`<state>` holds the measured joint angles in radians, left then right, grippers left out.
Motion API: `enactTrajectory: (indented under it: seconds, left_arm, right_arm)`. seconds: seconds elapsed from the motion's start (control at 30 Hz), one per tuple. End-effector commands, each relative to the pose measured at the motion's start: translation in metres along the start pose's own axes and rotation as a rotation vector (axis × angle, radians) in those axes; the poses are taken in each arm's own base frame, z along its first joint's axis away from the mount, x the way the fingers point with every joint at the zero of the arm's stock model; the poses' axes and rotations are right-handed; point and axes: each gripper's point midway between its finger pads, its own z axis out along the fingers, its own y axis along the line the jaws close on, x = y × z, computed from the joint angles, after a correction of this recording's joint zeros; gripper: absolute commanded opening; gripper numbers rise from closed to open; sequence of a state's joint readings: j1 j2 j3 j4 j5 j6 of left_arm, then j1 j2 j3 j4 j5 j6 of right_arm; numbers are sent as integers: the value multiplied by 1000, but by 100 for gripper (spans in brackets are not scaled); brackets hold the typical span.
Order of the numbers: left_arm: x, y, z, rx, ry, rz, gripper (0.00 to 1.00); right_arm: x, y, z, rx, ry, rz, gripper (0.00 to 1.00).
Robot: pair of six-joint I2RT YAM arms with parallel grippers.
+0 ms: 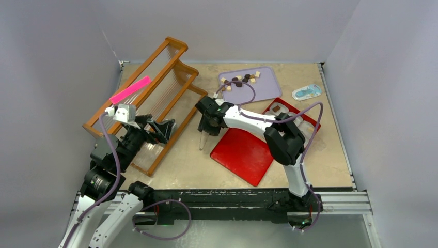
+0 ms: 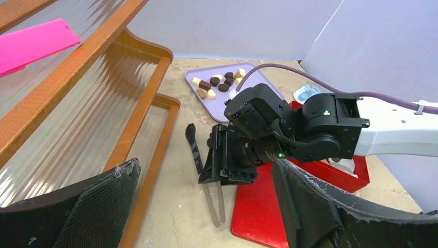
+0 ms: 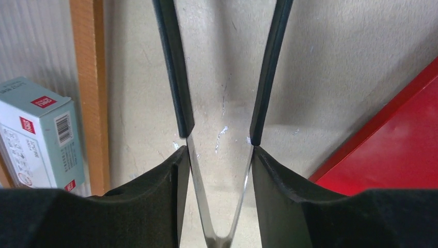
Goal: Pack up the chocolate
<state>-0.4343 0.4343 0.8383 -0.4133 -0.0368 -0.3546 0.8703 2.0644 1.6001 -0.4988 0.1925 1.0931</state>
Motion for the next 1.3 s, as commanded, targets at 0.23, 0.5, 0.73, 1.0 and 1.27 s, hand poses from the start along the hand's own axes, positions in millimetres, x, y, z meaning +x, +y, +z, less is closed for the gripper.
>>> enactTrajectory:
  seconds: [0.23,0.5,0.73,1.0,1.27]
  left_arm:
    - [-5,1,0,-7,-19,13,97]
    - [-4,2,1,-11,-16,13,97]
    - [-4,2,1,-11,-13,14,97]
    - [-3,3,2,-16,-10,14,97]
    - [-3,5,1,-29,-15,14,97]
  right_arm:
    - [2,10,-14,6,-21,25,55]
    - [-11,6,-42,-103,-111,-230,53]
    - [15,-10,-50,-259,-67,-568,49]
    - [48,-56,-57,-270,16,-803,42]
    - [80,-81,-62,-306,93,-945,39]
